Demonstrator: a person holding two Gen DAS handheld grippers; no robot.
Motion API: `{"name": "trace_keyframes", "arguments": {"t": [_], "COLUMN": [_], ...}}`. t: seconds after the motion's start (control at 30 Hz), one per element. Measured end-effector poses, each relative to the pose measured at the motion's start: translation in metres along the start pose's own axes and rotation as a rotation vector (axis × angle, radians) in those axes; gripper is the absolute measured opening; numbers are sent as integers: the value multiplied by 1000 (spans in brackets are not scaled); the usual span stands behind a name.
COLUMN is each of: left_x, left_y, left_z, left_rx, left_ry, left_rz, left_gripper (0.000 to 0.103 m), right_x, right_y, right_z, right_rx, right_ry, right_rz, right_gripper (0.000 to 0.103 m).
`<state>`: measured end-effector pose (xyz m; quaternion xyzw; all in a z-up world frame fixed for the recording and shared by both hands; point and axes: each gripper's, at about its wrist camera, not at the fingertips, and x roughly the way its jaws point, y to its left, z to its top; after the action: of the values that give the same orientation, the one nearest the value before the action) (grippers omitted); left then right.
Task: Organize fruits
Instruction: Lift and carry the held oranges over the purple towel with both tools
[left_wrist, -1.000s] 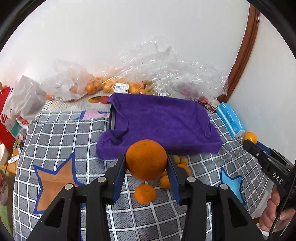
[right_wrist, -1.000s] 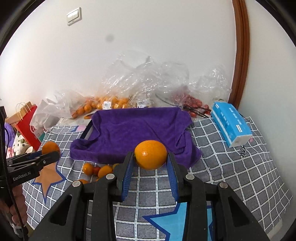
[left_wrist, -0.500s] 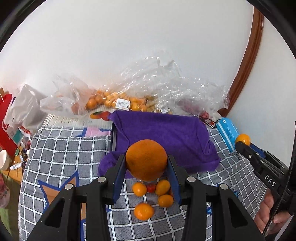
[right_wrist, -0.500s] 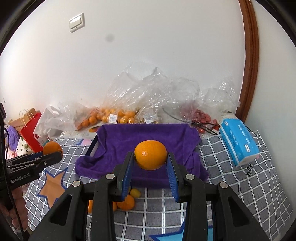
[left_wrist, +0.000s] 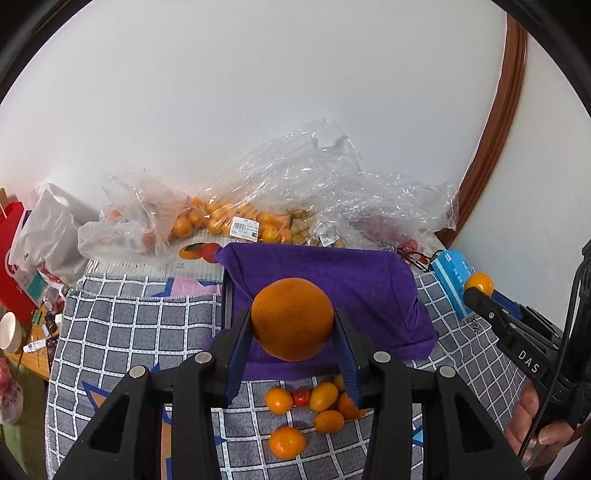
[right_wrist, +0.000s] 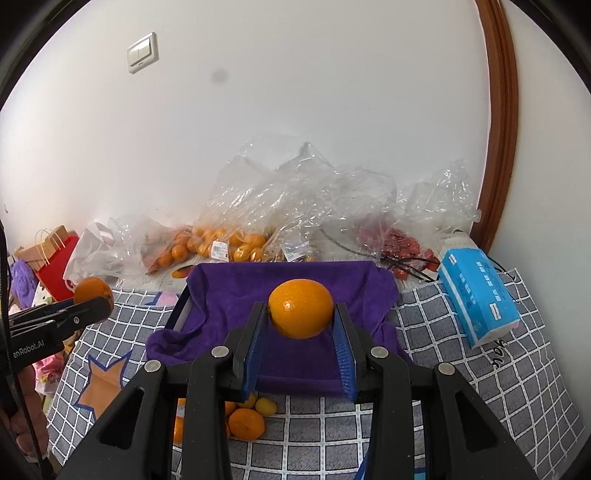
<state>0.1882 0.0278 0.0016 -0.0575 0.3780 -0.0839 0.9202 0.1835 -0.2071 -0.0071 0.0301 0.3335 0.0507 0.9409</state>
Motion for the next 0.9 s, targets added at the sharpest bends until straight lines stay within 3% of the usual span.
{"name": "trace_keyframes", "arguments": {"t": [0.9], "left_x": [46], "left_y": [3], "left_z": [44], "left_rx": [-11], "left_ry": [17], "left_rz": [-11], "left_gripper": [41], "right_x": [57], "right_y": [1], "right_z": [32], "right_rx": [-43], "right_ry": [25], "right_rz": [0], "right_gripper": [36]}}
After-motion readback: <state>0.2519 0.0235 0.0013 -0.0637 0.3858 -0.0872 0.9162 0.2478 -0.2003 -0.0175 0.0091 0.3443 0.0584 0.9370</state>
